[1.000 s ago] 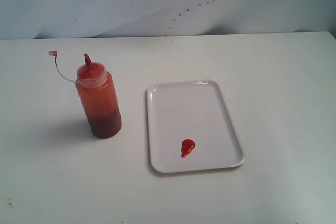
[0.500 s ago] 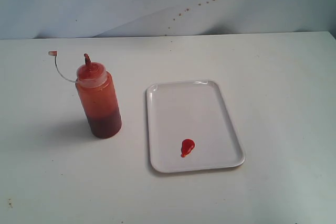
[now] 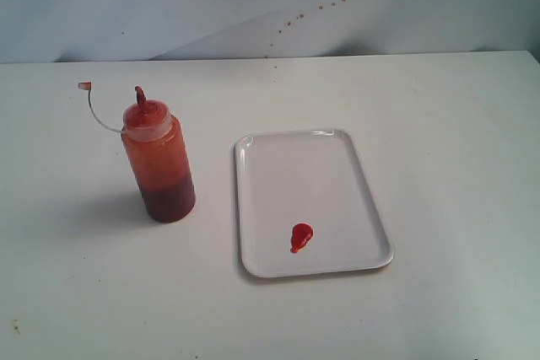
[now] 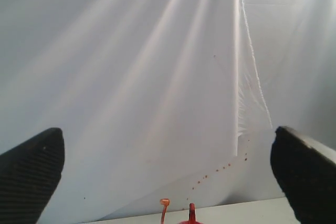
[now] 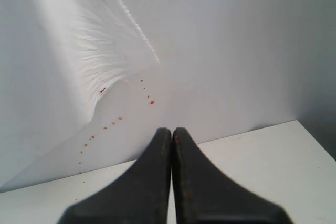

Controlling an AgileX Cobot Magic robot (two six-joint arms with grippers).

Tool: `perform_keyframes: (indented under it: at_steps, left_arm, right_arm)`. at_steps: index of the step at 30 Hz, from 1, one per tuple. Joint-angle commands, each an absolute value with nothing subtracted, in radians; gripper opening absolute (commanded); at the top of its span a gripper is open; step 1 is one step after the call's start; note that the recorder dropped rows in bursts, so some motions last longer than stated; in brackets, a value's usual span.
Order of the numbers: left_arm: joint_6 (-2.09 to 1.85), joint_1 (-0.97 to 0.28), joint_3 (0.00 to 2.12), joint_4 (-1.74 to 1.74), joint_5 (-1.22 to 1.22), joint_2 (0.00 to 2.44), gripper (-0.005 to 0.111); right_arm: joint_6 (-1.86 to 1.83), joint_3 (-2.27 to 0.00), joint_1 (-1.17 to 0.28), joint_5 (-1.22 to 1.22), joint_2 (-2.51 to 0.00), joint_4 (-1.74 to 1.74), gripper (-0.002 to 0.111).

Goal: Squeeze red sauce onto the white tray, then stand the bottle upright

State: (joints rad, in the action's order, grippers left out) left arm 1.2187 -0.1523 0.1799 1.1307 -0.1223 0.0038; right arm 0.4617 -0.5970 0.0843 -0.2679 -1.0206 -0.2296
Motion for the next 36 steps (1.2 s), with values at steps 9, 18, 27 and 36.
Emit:
perform_keyframes:
  at_steps: [9, 18, 27, 36]
  left_arm:
    - [0.998, -0.149, 0.179, 0.821, -0.084, 0.000, 0.100]
    - [0.634, -0.149, 0.175, 0.692, -0.129, 0.000, 0.001]
    - [-0.062, -0.149, 0.155, 0.063, 0.091, 0.000, 0.001]
    - [-0.054, -0.149, 0.036, 0.017, 0.077, 0.000, 0.000]
  right_arm:
    - [0.461, -0.590, 0.089, -0.271, -1.016, -0.221, 0.000]
    - [0.461, -0.590, 0.089, -0.271, -1.016, -0.221, 0.000]
    - [0.461, -0.590, 0.089, -0.271, -1.016, -0.221, 0.000]
    - [0.461, -0.590, 0.089, -0.271, -1.016, -0.221, 0.000]
